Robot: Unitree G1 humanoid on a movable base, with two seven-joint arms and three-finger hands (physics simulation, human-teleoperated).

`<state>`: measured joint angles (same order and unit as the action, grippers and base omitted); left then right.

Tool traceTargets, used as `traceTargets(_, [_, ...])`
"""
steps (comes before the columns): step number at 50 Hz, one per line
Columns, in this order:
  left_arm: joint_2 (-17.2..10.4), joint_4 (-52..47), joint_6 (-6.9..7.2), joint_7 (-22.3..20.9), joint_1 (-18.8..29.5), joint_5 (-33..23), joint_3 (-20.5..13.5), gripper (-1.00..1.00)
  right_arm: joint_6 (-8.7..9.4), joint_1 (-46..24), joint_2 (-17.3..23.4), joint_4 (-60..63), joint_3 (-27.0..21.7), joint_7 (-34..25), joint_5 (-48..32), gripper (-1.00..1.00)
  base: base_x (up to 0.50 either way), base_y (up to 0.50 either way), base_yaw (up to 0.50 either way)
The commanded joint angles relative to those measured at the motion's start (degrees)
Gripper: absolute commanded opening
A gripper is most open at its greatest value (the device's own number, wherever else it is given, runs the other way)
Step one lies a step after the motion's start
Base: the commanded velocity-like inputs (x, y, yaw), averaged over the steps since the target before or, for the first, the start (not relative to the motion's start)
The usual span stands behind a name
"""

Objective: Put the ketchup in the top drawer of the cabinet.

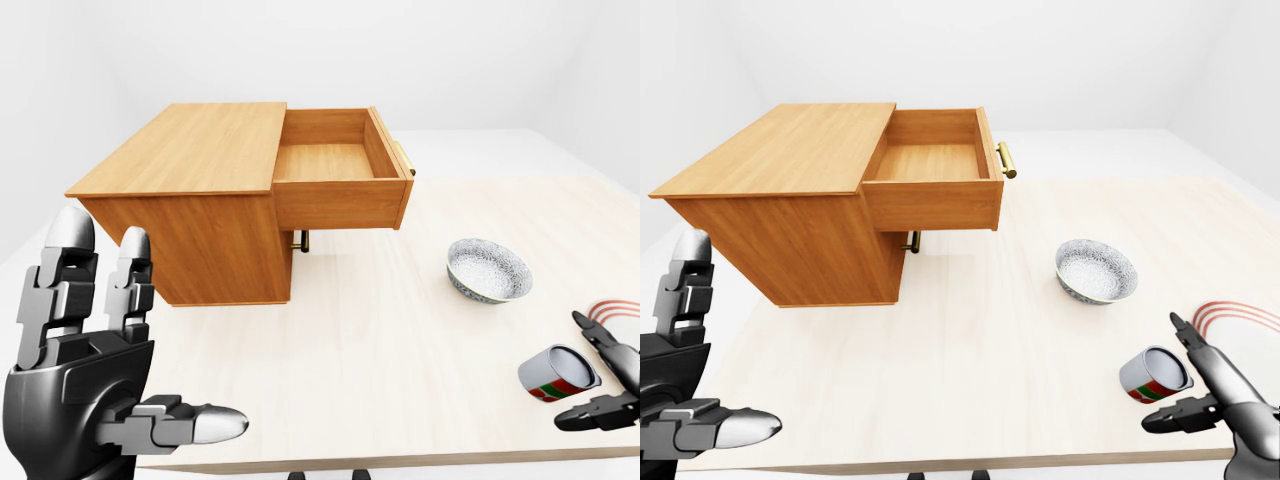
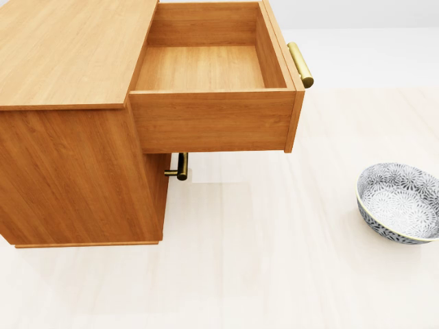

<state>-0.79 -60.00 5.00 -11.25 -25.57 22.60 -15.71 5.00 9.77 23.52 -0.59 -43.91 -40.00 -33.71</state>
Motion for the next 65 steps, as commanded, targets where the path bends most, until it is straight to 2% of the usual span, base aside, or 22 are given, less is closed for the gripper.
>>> traceTargets(1, [0.4, 0.0, 0.00, -0.3, 0.1, -0.4, 0.0, 1.00, 0.00, 0.5, -0.2, -1.3, 0.5, 0.0, 0.0, 1.00, 0.00, 0.00, 0.00])
traceTargets(26, [1.0, 0.0, 0.00, -0.8, -0.3, -1.8, 1.0, 1.00, 0.00, 1.6, -0.6, -6.5, 1.1, 0.0, 1.2, 1.00, 0.00, 0.00, 0.00])
traceTargets(27, [1.0, 0.0, 0.00, -0.8, -0.2, -1.9, 1.0, 1.00, 0.00, 1.7, -0.5, -6.8, 1.2, 0.0, 1.3, 0.88, 0.00, 0.00, 0.00])
traceTargets(28, [1.1, 0.0, 0.00, -0.9, -0.2, -1.9, 1.0, 1.00, 0.00, 1.9, -0.7, -6.5, 1.3, 0.0, 1.4, 0.57, 0.00, 0.00, 0.00])
traceTargets(29, [1.3, 0.0, 0.00, -1.0, -0.2, -2.1, 1.1, 1.00, 0.00, 2.3, -0.9, -5.9, 1.2, 0.0, 1.4, -0.35, 0.00, 0.00, 0.00])
traceTargets(30, [1.4, 0.0, 0.00, -1.1, -0.2, -2.3, 1.2, 1.00, 0.00, 2.4, -0.9, -6.0, 1.1, 0.0, 1.5, -1.00, 0.00, 0.00, 0.00])
traceTargets(52, [0.8, 0.0, 0.00, -0.5, -0.2, -1.6, 1.0, 1.00, 0.00, 2.0, -1.9, -2.6, 1.7, 0.0, 0.3, -1.00, 0.00, 0.00, 0.00])
traceTargets(59, [0.1, 0.0, 0.00, -0.1, -1.0, -0.6, 0.8, 1.00, 0.00, 1.8, -4.7, 14.4, 1.4, 0.0, -3.1, -1.00, 0.00, 0.00, 0.00])
traceTargets(65, [0.0, 0.0, 0.00, 0.0, -0.9, -0.5, 0.8, 1.00, 0.00, 0.6, -6.6, 32.3, 3.2, 0.0, -10.4, -1.00, 0.00, 0.00, 0.00])
